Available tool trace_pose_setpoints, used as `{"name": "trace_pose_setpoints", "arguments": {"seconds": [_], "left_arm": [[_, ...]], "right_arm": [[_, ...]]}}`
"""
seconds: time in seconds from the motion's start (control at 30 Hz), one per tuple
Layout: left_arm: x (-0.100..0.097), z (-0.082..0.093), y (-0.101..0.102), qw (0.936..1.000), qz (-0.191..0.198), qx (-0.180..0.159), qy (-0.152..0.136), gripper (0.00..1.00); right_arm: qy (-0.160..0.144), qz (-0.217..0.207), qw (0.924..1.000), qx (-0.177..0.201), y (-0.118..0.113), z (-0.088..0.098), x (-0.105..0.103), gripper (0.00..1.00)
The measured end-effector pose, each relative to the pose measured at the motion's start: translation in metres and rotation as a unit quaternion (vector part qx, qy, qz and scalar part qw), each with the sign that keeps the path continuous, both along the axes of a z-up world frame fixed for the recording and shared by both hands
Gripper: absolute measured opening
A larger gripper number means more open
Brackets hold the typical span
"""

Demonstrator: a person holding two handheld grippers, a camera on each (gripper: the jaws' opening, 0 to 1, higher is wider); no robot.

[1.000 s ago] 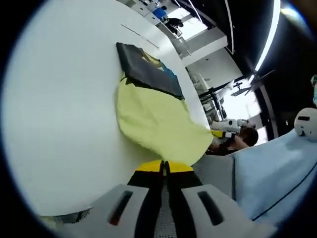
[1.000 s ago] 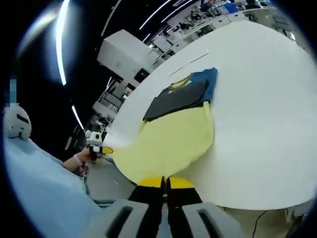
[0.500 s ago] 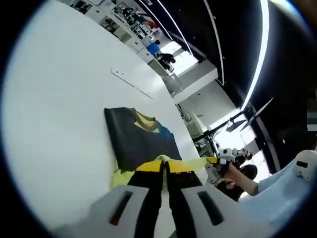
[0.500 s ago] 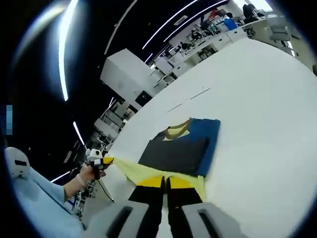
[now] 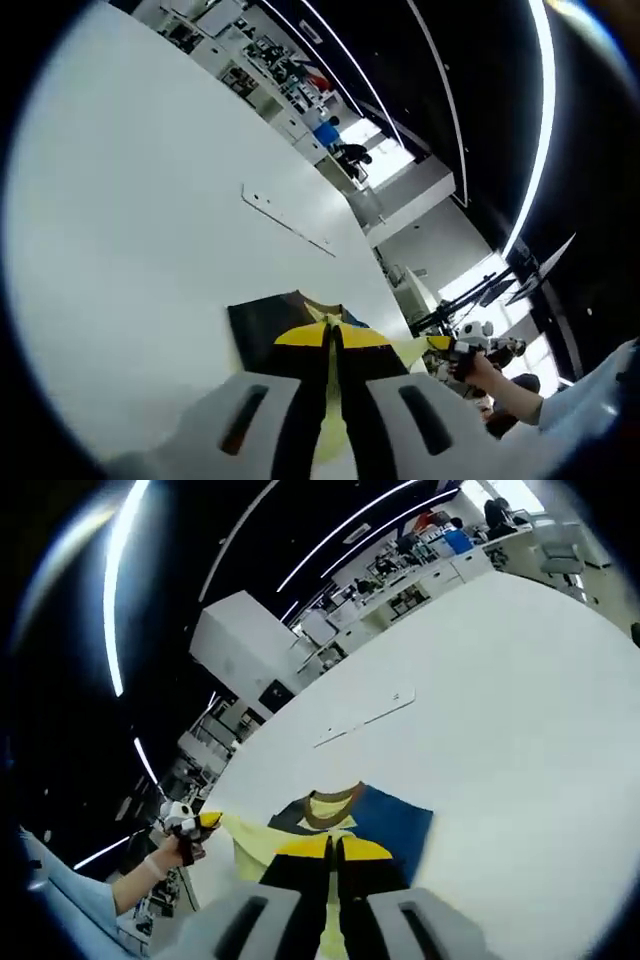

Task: Fold the garment on the visible template until the final outline fits inside the template.

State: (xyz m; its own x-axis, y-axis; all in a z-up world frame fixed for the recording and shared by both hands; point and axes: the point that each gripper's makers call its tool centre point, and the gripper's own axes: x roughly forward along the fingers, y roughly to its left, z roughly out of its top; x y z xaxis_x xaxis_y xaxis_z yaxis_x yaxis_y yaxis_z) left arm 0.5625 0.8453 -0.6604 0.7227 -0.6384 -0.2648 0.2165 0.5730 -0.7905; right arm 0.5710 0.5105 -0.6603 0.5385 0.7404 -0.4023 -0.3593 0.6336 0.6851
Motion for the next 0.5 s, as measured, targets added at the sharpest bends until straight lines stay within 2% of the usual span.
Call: {"name": "trace_pose_setpoints", "arguments": {"seconds": [0.1,0.2,0.5], "left_arm": [[0.013,0.000,-0.002,0.9999,0.003,0.003,-0.009,0.00],[0.023,-0.006,-0.002,0.9999,0.011,0.005,-0.006,0.00],[0.035,-0.040,0.001,0.9990,0.029,0.017,0.030,0.00]], "right_arm": [[-0.002,-0.009,1.0000,0.002,0.000,-0.002,0.011,0.00],[0.004,-0.021,0.9997,-0.011,-0.005,-0.013,0.022,0.00],[0.025,-0.029,0.9988,-0.030,-0.008,-0.042,0.035,0.00]]}}
